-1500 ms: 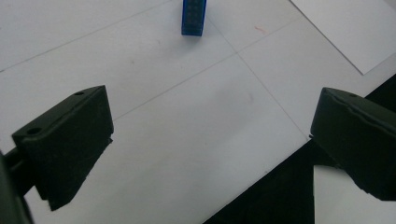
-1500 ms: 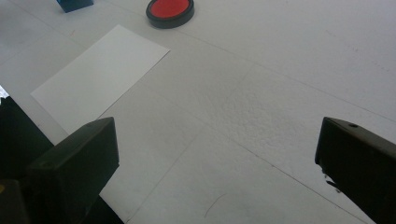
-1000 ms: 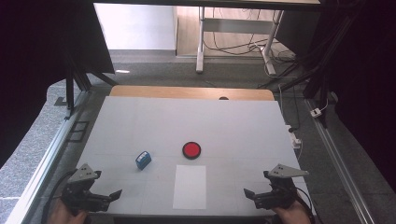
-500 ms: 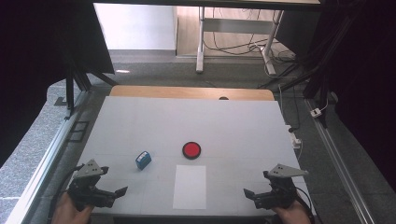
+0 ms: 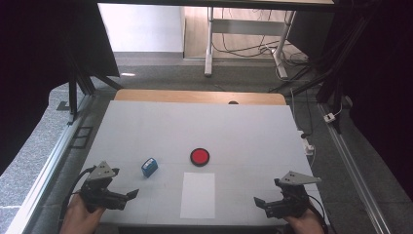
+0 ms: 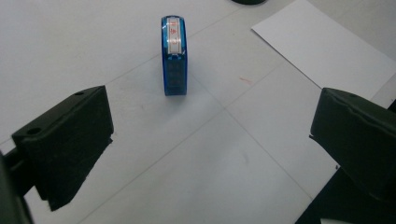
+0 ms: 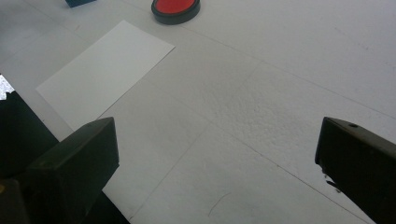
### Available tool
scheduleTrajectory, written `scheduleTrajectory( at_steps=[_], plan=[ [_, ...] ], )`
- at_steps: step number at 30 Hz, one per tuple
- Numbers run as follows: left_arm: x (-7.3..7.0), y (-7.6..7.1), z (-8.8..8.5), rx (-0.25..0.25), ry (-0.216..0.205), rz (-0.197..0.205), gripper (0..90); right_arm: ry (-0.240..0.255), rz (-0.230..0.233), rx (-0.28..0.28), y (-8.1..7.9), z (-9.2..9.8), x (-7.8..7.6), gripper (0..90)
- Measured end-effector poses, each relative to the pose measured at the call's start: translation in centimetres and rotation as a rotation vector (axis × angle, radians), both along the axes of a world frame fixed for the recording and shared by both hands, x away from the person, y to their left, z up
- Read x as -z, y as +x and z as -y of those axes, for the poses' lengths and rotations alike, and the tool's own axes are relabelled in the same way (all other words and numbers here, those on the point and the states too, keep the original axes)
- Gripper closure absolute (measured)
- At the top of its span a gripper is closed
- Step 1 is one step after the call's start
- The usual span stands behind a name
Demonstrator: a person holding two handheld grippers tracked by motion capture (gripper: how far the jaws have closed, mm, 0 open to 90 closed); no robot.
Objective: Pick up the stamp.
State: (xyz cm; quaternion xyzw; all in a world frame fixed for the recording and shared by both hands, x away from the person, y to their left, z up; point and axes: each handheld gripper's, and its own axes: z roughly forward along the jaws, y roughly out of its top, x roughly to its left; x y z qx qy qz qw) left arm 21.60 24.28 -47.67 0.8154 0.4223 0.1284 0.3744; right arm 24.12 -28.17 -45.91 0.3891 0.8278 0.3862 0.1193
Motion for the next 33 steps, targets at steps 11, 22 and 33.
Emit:
scheduleTrajectory(
  at_steps=[11,22,33],
  plan=[
    [0.3,2.0,1.2,0.020,-0.001,-0.003,0.0,-0.001,0.001,0.001,0.0,-0.1,0.1,0.0],
    [0.8,4.4,2.1,0.019,0.012,-0.019,0.0,-0.008,-0.005,-0.004,0.0,-0.1,0.0,0.0],
    [1.6,6.8,3.0,-0.002,0.080,-0.039,0.0,-0.010,-0.001,-0.009,0.1,-0.1,0.1,0.0]
  ],
)
